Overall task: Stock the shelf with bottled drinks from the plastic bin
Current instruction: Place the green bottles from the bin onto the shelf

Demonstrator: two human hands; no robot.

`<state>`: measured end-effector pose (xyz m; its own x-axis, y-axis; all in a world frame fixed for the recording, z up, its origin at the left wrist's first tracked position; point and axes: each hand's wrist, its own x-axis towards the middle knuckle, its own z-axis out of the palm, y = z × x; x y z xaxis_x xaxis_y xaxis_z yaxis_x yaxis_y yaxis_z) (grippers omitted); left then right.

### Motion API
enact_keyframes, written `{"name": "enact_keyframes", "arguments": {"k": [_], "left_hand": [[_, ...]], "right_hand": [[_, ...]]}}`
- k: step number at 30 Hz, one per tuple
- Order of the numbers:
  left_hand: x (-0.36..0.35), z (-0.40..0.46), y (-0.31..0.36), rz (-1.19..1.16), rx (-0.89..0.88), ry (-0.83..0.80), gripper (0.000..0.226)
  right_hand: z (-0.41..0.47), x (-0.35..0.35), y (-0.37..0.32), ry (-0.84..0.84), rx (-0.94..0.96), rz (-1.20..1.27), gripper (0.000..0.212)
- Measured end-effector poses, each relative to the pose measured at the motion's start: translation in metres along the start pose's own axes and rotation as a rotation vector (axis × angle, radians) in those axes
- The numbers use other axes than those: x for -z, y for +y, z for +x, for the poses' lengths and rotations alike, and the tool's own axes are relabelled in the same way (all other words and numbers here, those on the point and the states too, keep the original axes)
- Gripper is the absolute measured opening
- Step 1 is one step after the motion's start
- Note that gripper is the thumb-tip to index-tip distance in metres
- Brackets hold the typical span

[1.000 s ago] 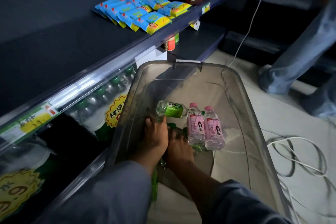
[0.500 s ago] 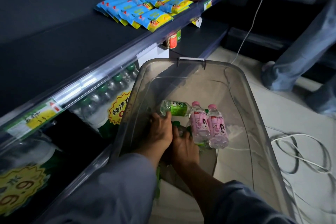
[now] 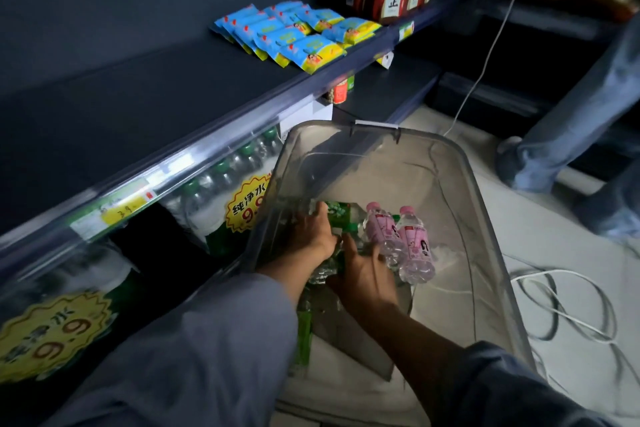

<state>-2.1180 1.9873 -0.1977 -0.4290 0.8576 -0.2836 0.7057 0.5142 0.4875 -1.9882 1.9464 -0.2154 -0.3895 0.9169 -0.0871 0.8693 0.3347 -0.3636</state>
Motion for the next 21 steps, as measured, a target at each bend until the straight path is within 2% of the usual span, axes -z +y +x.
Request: {"name": "enact_keyframes", "arguments": {"k": [8, 11, 14, 18, 21], "left_hand": [[0.040, -0.039, 0.020, -0.223, -0.022, 0.058, 0.086], [0.052, -0.063, 0.034, -0.285, -0.078, 0.138, 0.090], [0.070, -0.085, 0.046, -0.348, -0.129, 0.152, 0.095], [0.119, -0.116, 0.050, -0.232, -0.245, 0.361, 0.096], [0.164, -0.146, 0.050, -0.164, -0.268, 0.412, 0.096]], "right_hand": [[-0.039, 0.052, -0.007, 0.099, 0.012, 0.044, 0.099], [-0.055, 0.070, -0.010, 0.159, 0.026, 0.085, 0.103], [-0.071, 0.096, -0.019, 0.245, 0.040, 0.062, 0.098], [-0.087, 0.134, -0.044, 0.334, 0.104, 0.067, 0.094], [-0.095, 0.156, -0.073, 0.364, 0.121, 0.114, 0.097]]}}
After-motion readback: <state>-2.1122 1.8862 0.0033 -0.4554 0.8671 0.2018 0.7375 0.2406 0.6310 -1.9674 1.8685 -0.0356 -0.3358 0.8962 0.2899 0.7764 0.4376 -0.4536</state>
